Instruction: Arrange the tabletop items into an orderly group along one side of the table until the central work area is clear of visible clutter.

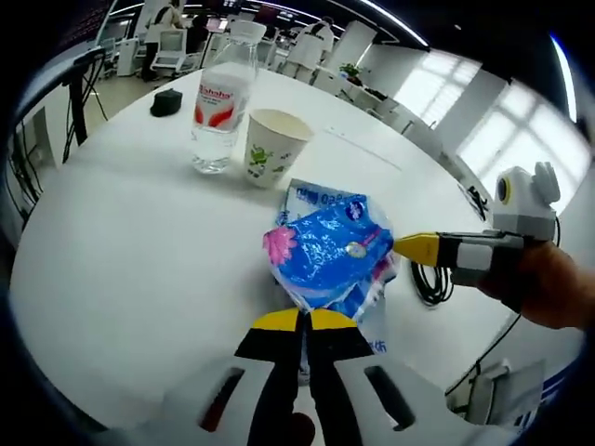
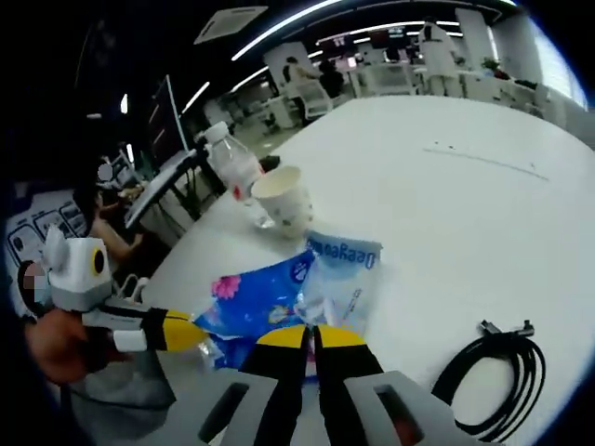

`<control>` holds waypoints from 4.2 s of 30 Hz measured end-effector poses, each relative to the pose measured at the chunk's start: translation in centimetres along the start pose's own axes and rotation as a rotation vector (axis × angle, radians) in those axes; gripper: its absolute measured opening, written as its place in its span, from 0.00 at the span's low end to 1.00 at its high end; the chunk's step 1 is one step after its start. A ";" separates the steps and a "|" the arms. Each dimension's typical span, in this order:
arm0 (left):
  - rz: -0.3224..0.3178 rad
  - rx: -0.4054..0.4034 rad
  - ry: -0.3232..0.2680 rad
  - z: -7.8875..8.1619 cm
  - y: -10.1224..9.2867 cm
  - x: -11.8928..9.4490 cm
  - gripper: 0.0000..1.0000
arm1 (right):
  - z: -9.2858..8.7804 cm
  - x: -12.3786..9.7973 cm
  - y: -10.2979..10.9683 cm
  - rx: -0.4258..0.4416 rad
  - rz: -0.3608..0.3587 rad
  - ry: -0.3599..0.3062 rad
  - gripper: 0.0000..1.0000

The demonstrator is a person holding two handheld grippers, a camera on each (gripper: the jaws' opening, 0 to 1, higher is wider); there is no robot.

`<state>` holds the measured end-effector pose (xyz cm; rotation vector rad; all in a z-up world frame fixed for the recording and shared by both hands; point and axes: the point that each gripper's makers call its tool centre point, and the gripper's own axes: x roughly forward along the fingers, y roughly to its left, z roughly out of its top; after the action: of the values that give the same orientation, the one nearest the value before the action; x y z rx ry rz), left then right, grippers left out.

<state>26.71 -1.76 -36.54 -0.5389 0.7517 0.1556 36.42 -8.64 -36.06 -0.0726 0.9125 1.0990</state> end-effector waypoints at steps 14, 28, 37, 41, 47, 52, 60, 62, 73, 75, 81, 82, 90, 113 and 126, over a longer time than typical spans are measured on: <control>-0.021 0.044 -0.012 0.8 -0.2 0.9 0.00 | -3.2 -1.8 0.1 0.140 -0.043 0.014 0.00; -0.036 0.099 0.015 0.3 -0.5 1.8 0.00 | -5.6 -2.6 -0.2 0.258 -0.079 -0.010 0.01; -0.051 0.141 0.045 -0.4 -1.0 1.4 0.05 | -6.2 -3.2 0.0 0.246 -0.085 -0.020 0.04; -0.046 0.160 0.053 -0.7 -0.8 1.3 0.08 | -5.9 -3.5 0.0 0.218 -0.078 -0.035 0.08; -0.039 0.174 0.058 -0.8 -0.3 1.1 0.09 | -5.8 -3.5 0.1 0.182 -0.068 -0.049 0.15; -0.041 0.199 0.066 -0.9 0.0 1.2 0.13 | -6.1 -3.5 -0.3 0.176 -0.070 -0.038 0.14; -0.010 0.217 0.112 -1.5 0.5 0.8 0.22 | -6.8 -3.1 -1.0 0.187 -0.076 -0.029 0.10; 0.001 0.235 0.108 -1.6 0.7 0.9 0.21 | -6.7 -3.1 -1.0 0.190 -0.074 -0.029 0.10; 0.000 0.247 0.099 -1.5 0.4 1.2 0.13 | -6.9 -2.4 -0.5 0.191 -0.053 -0.022 0.08; -0.007 0.256 0.097 -1.5 0.3 1.3 0.01 | -6.8 -2.3 -0.2 0.178 -0.038 -0.023 0.01; -0.037 0.286 0.064 0.2 -1.6 1.7 0.00 | -5.4 -2.9 -0.8 0.148 -0.037 -0.045 0.00; -0.043 0.294 0.064 0.4 -2.0 1.6 0.00 | -5.2 -3.0 -1.1 0.154 -0.040 -0.051 0.00; -0.085 0.336 0.063 1.8 -4.8 3.0 0.00 | -3.9 -4.5 -3.8 0.173 -0.067 -0.101 0.00; -0.221 0.446 0.084 3.9 -14.8 9.3 0.00 | -2.0 -10.5 -13.3 0.243 -0.195 -0.195 0.00; -0.236 0.418 0.058 6.5 -17.2 12.2 0.00 | 0.9 -10.6 -17.6 0.242 -0.214 -0.223 0.00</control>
<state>45.07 -13.69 -33.93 -0.2303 0.7456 -0.2337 49.35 -24.64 -34.97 0.1469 0.8102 0.7752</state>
